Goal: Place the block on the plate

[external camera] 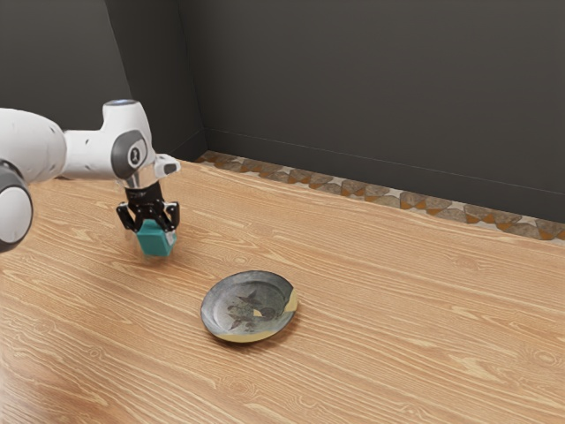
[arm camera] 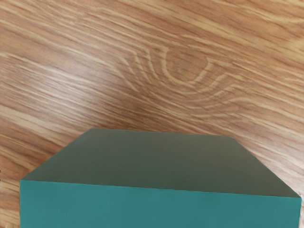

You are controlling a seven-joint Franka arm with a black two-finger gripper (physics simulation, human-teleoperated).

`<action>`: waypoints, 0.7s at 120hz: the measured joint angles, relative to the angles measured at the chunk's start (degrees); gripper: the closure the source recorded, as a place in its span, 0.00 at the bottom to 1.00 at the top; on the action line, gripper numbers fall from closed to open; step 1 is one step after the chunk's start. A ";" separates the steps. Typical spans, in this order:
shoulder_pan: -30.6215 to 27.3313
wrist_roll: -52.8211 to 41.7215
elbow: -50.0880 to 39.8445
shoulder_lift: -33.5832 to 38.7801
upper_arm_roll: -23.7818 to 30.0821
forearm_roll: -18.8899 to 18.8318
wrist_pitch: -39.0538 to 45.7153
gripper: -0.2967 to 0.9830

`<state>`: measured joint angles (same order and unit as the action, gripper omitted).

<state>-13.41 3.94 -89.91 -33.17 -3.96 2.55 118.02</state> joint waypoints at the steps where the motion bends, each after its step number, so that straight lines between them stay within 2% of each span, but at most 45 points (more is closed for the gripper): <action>1: 0.12 0.02 -0.06 0.21 0.00 -0.03 -0.06 0.47; 21: 4.23 0.90 -1.32 5.36 0.13 -1.54 -2.44 0.47; 53: 17.29 4.14 -11.58 14.16 0.48 -2.96 -4.85 0.47; 84: 24.19 9.09 -19.18 18.92 1.38 -4.31 -4.91 0.47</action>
<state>10.78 13.02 -109.09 -14.25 -2.58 -1.76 113.11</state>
